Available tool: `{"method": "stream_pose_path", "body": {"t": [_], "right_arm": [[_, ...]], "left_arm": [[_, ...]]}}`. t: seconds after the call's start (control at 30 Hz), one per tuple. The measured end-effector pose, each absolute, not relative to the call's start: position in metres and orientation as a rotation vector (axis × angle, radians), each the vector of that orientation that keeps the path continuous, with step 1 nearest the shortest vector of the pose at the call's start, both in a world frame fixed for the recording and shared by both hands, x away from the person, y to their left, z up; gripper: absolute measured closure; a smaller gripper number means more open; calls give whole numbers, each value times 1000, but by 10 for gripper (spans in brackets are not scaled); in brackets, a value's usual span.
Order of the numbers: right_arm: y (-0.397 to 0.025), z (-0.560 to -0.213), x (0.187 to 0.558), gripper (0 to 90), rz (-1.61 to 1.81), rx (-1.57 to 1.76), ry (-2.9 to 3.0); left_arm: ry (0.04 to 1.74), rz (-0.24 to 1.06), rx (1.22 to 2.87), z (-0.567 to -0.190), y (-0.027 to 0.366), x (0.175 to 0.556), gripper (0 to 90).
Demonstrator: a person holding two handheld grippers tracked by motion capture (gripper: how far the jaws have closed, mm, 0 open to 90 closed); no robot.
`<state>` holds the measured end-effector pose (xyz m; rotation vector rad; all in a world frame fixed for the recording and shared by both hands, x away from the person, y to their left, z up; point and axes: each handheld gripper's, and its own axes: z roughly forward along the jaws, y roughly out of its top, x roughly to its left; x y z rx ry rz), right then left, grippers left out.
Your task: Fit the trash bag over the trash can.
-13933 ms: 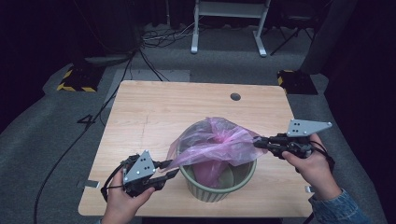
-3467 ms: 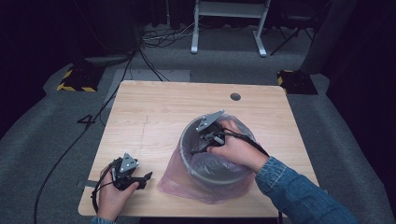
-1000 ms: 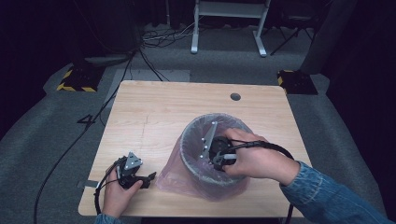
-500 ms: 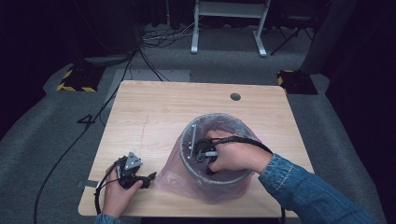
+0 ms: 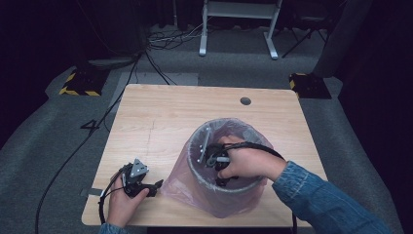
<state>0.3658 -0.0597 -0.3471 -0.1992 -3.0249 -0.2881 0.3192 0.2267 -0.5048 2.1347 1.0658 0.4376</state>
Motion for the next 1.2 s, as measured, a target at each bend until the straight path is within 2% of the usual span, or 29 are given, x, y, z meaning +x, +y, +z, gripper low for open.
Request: {"method": "stream_pose_path", "body": {"t": [0.13, 0.43, 0.5, 0.6, 0.67, 0.87, 1.2], "right_arm": [[-75, -316, 368, 338, -444, -257, -3046], [-107, -271, 378, 338, -608, -399, -3135], [-114, -265, 381, 369, -634, -432, -3167], [-123, -260, 388, 468, -613, -516, -3211], [-130, -260, 392, 524, -559, -574, -3227], [-142, -270, 408, 585, -504, -680, -3213], [-127, -309, 415, 518, -288, -711, -3183]], "left_arm": [[1067, 437, 2135, -505, 227, 319, 162], [1067, 437, 2135, -505, 227, 319, 162], [1067, 437, 2135, -505, 227, 319, 162], [1066, 438, 2135, -505, 227, 319, 162], [1067, 438, 2135, -505, 227, 319, 162], [1069, 437, 2133, -505, 226, 319, 161], [1067, 437, 2135, -505, 226, 319, 161]]}}
